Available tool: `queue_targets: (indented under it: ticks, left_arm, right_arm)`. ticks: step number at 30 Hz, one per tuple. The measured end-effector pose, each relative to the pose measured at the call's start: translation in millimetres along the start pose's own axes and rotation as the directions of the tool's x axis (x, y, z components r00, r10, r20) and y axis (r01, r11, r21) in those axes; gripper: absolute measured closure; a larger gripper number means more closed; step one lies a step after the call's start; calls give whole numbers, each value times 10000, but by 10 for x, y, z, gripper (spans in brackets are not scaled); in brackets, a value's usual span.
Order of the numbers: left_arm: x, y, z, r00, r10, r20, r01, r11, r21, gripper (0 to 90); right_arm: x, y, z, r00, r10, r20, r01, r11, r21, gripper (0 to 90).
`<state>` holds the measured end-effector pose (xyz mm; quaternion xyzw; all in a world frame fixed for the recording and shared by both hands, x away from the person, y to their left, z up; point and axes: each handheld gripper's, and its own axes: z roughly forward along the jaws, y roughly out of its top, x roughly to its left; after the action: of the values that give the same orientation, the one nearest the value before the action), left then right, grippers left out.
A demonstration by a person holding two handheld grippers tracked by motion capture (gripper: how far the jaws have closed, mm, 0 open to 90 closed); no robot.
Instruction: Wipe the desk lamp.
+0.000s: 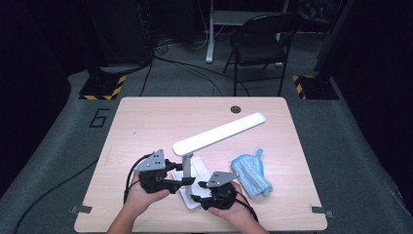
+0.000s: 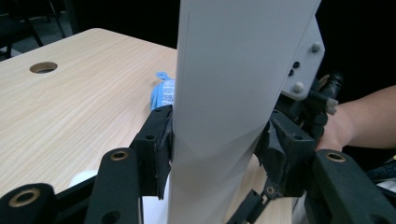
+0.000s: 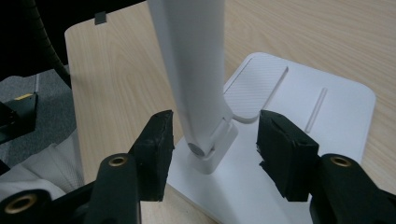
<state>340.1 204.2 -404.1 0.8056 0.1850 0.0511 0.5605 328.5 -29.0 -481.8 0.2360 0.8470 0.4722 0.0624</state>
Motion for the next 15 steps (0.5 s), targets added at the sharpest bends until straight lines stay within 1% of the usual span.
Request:
queue_targets:
  ticks: [3,4,5,6,8,10,11,12,14,15]
  left_arm:
    - [-6,-6,1,10000,-27,-17,27,10000,-50,476]
    - [-8,-8,-4,10000,-20,14,20,10000,-41,476]
    - [-8,-8,-4,10000,-20,14,20,10000,-41,476]
    - [-9,-9,-6,10000,-18,18,18,10000,-40,475]
    - [-9,-13,-7,10000,-43,30,43,10000,-59,474]
    - [-9,-12,-9,10000,-32,23,32,10000,-39,474]
    - [-9,-13,-9,10000,-38,22,38,10000,-38,474]
    - [-9,-13,-11,10000,-39,8,39,10000,-38,474]
    - [-10,-13,-11,10000,-43,3,43,10000,-41,474]
    - [-10,-12,-13,10000,-55,72,55,10000,-13,473]
  right_arm:
    - [15,4,39,10000,-34,75,34,10000,32,453]
    - [0,5,78,9998,-148,156,149,9999,-44,454]
    - [0,5,78,9998,-148,156,149,9999,-44,454]
    - [-6,2,91,9998,96,150,-95,9999,-57,451]
    - [-17,0,90,10000,50,71,-49,10000,-67,458]
    - [-15,0,89,10000,51,72,-50,10000,-70,461]
    - [-17,0,88,9999,-79,91,79,9999,-76,467]
    - [-17,-2,88,9999,-102,87,103,9999,-91,474]
    - [-10,-10,87,9999,-82,92,83,9999,-112,478]
    - [-12,-13,81,9999,-96,45,96,9999,-81,481]
